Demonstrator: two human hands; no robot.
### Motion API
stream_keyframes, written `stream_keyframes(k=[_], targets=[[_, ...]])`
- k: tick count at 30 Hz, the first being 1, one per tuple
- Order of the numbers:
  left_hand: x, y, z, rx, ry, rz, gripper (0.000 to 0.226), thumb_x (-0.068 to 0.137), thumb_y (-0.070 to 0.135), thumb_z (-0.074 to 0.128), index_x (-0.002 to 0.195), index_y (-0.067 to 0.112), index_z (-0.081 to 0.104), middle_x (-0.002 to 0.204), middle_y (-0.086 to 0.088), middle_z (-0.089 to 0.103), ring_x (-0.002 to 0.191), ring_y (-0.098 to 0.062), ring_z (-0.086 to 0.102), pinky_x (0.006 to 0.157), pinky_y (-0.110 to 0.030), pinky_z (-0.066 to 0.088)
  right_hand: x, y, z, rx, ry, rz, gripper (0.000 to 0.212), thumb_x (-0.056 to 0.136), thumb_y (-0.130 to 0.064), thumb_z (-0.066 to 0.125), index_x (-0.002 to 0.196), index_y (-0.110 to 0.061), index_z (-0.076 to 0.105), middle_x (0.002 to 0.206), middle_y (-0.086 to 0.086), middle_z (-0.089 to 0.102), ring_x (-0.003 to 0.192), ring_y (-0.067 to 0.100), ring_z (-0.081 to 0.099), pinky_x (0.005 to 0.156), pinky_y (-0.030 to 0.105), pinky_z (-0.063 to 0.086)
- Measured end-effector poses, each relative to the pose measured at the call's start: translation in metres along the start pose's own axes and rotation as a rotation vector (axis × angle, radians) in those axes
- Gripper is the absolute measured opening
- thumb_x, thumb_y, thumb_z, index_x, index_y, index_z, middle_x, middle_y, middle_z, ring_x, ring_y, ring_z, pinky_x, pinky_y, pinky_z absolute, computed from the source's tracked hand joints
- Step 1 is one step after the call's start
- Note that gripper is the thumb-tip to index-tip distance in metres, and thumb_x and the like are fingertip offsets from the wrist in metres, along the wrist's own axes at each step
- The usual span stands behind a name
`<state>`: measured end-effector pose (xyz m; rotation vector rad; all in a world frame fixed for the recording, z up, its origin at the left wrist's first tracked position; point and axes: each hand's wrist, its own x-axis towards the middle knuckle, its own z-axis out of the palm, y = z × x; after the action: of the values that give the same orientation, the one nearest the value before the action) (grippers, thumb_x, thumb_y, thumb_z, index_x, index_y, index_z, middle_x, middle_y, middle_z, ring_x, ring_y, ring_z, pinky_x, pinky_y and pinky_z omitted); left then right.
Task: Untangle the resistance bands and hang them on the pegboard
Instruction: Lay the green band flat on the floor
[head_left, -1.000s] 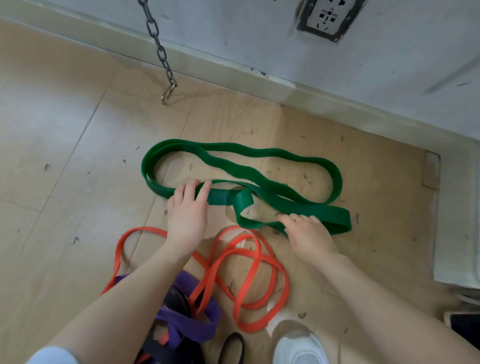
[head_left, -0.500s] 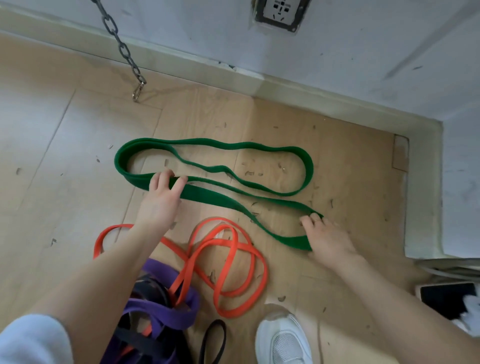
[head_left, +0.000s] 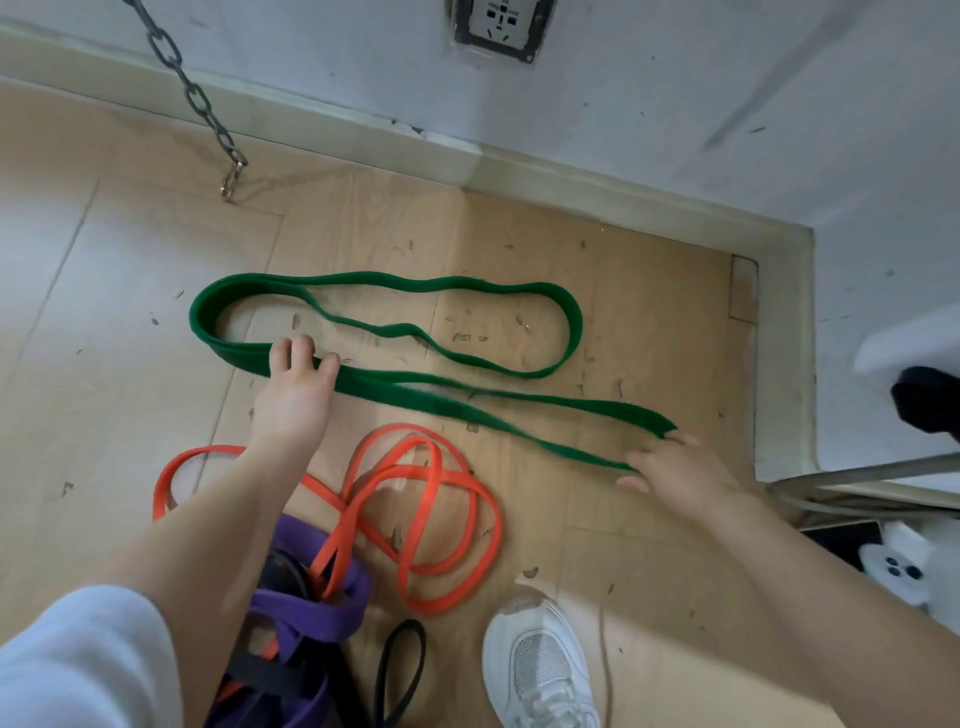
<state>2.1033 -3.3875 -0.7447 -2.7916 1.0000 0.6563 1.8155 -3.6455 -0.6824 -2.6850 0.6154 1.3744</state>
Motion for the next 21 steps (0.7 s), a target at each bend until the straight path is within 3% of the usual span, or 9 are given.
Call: stream_keyframes(k=[2, 4, 7, 10, 12, 15, 17, 19, 21], targets=[[-0.001, 0.001, 0.000, 0.029, 0.018, -0.007, 0.067, 0.066, -0.003, 0.072, 0.126, 0.004, 0.043, 0.136, -0.020, 0.027, 0.130, -0.039, 0.017, 0.075, -0.044, 0.053, 0.009, 0.003, 0.000, -0.095, 0.077, 0.077, 0.039, 0.101, -0.036, 0.029, 0.126, -0.014, 0.048, 0.132, 0.010, 0.050, 0.119, 0.024, 0.049, 0.104, 0.032, 0.031], [-0.002, 0.001, -0.001, 0.055, 0.033, -0.005, 0.063, 0.067, -0.003, 0.073, 0.125, 0.001, 0.046, 0.131, -0.022, 0.034, 0.126, -0.041, 0.024, 0.078, -0.047, 0.052, 0.018, 0.002, -0.004, 0.028, 0.105, 0.089, 0.028, 0.099, -0.022, 0.038, 0.125, -0.011, 0.040, 0.124, 0.011, 0.051, 0.105, 0.024, 0.054, 0.093, 0.033, 0.045], [-0.003, 0.000, -0.004, 0.145, 0.060, 0.017, 0.062, 0.070, 0.005, 0.074, 0.126, 0.003, 0.047, 0.124, -0.018, 0.043, 0.119, -0.038, 0.033, 0.088, -0.043, 0.041, 0.022, -0.011, -0.013, 0.178, 0.101, 0.010, 0.031, 0.094, -0.031, 0.051, 0.119, -0.015, 0.043, 0.115, 0.004, 0.053, 0.094, 0.017, 0.055, 0.078, 0.032, 0.052], [-0.003, -0.006, -0.005, 0.179, 0.098, 0.018, 0.054, 0.078, 0.011, 0.067, 0.128, 0.012, 0.046, 0.122, -0.011, 0.048, 0.118, -0.032, 0.035, 0.094, -0.039, 0.032, 0.024, -0.035, -0.026, 0.174, 0.393, -0.030, 0.040, 0.094, -0.043, 0.046, 0.124, -0.017, 0.048, 0.126, 0.001, 0.049, 0.113, 0.019, 0.049, 0.090, 0.030, 0.042], [-0.002, -0.014, -0.008, 0.149, 0.157, 0.014, 0.042, 0.085, 0.008, 0.057, 0.126, 0.012, 0.049, 0.117, -0.014, 0.051, 0.116, -0.035, 0.037, 0.094, -0.041, 0.030, 0.035, -0.047, -0.039, 0.275, 0.544, -0.019, 0.044, 0.097, -0.033, 0.043, 0.137, -0.015, 0.039, 0.141, 0.004, 0.039, 0.130, 0.021, 0.037, 0.106, 0.034, 0.032], [0.004, -0.033, -0.010, 0.138, 0.179, -0.004, 0.037, 0.086, 0.004, 0.054, 0.122, 0.008, 0.054, 0.110, -0.017, 0.052, 0.108, -0.037, 0.044, 0.092, -0.043, 0.030, 0.062, -0.054, -0.055, 0.178, 0.422, -0.084, 0.065, 0.094, -0.005, 0.041, 0.150, -0.020, 0.011, 0.158, 0.002, 0.012, 0.145, 0.020, 0.008, 0.118, 0.038, 0.005], [0.008, -0.042, -0.010, 0.134, 0.165, -0.038, 0.035, 0.087, 0.005, 0.054, 0.121, 0.010, 0.054, 0.108, -0.016, 0.052, 0.105, -0.036, 0.045, 0.091, -0.042, 0.031, 0.078, -0.056, -0.062, 0.032, 0.327, -0.122, 0.066, 0.091, -0.002, 0.037, 0.150, -0.020, 0.012, 0.157, 0.003, 0.016, 0.145, 0.020, 0.012, 0.119, 0.041, -0.002], [0.012, -0.047, -0.010, 0.130, 0.156, -0.052, 0.034, 0.090, 0.009, 0.053, 0.123, 0.012, 0.053, 0.109, -0.015, 0.051, 0.104, -0.035, 0.044, 0.089, -0.041, 0.033, 0.085, -0.054, -0.068, -0.050, 0.265, -0.120, 0.050, 0.096, -0.015, 0.034, 0.145, -0.018, 0.029, 0.151, 0.007, 0.030, 0.139, 0.023, 0.027, 0.119, 0.044, 0.005], [0.016, -0.052, -0.010, 0.095, 0.158, -0.095, 0.032, 0.091, 0.011, 0.052, 0.124, 0.011, 0.053, 0.108, -0.016, 0.051, 0.104, -0.035, 0.043, 0.087, -0.040, 0.034, 0.082, -0.042, -0.071, -0.079, 0.252, -0.065, 0.038, 0.099, -0.032, 0.030, 0.131, -0.016, 0.043, 0.136, 0.009, 0.047, 0.125, 0.024, 0.043, 0.112, 0.044, 0.024]])
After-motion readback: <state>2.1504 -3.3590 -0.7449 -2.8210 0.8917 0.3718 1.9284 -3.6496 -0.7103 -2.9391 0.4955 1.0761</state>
